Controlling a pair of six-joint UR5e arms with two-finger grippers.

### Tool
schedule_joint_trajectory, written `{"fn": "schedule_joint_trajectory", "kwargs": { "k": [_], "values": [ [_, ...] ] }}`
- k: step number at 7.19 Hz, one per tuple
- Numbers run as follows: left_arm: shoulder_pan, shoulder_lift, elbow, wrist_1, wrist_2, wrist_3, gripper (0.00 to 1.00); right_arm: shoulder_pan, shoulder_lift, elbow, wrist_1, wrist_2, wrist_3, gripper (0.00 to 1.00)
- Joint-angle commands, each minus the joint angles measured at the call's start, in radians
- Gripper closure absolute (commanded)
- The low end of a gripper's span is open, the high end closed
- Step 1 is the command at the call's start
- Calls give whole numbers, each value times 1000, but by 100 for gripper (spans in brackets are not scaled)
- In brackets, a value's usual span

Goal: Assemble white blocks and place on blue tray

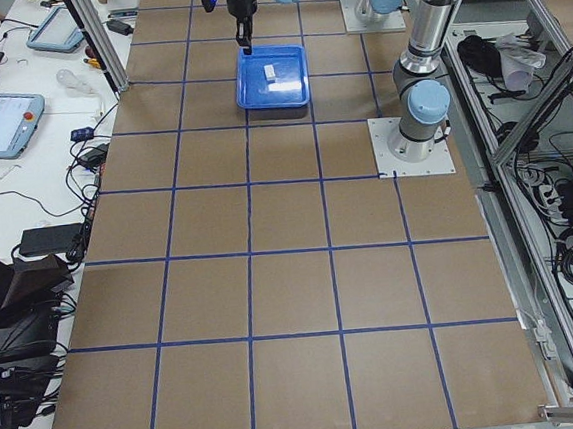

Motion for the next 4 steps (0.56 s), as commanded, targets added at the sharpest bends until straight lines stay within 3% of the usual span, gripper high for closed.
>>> {"fn": "schedule_joint_trajectory", "kwargs": {
  "k": [1,3,4],
  "values": [
    [60,18,27,-47,-75,-7,95,40,25,38,-178,-6,238,0],
    [50,19,56,-75,-57,-7,84,40,22,132,-310,-20,272,0],
    [50,20,79,-138,-52,-7,79,34,27,131,-374,-21,350,0]
  ]
}}
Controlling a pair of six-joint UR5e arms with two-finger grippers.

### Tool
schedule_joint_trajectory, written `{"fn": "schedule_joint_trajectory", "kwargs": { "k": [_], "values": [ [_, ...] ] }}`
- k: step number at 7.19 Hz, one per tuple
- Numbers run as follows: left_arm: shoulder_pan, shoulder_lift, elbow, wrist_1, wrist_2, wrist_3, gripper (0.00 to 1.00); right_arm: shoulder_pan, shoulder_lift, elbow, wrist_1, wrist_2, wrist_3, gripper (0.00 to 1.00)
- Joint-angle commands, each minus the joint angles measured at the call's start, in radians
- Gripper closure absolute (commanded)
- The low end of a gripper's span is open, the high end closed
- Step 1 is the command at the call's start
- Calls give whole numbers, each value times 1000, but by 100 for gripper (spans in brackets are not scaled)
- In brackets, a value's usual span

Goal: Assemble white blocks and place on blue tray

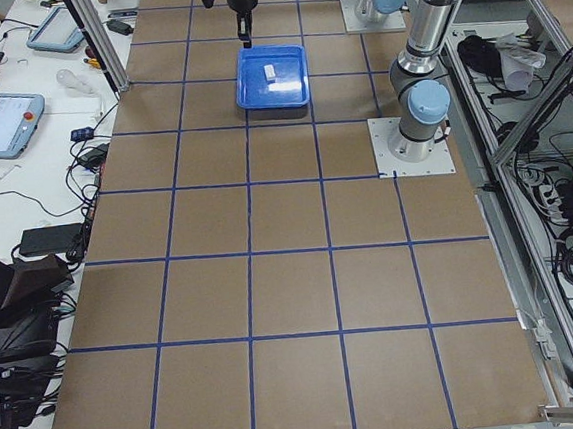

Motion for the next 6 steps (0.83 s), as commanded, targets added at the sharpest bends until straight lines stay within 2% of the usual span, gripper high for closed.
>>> {"fn": "schedule_joint_trajectory", "kwargs": {
  "k": [1,3,6],
  "values": [
    [-3,-12,40,-62,6,0,61,-13,4,-1,-84,-4,83,0],
    [-8,-43,44,29,4,-12,20,-18,12,-24,-79,1,91,0],
    [-15,-77,57,68,4,-8,9,-15,29,-26,-84,3,93,0]
  ]
}}
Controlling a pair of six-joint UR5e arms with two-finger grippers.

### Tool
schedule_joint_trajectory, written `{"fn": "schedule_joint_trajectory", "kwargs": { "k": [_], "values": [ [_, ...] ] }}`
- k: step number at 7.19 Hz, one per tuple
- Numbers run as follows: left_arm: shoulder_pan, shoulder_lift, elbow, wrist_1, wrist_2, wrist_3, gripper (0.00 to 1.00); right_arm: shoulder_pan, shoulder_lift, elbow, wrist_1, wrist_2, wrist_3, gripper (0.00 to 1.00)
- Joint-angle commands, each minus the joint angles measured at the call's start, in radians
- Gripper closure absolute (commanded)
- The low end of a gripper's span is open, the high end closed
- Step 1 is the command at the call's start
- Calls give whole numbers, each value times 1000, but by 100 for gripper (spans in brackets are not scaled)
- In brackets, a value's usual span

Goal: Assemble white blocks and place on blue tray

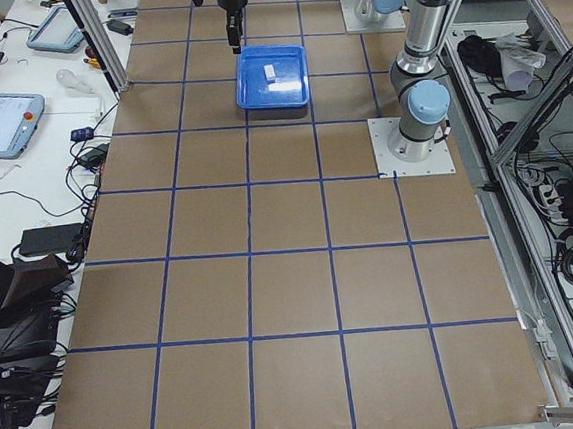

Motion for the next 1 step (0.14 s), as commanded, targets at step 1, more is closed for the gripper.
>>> {"fn": "schedule_joint_trajectory", "kwargs": {
  "k": [1],
  "values": [
    [-11,-1,-1,8,2,-1,4,1,3,3,-1,-6,1,0]
  ]
}}
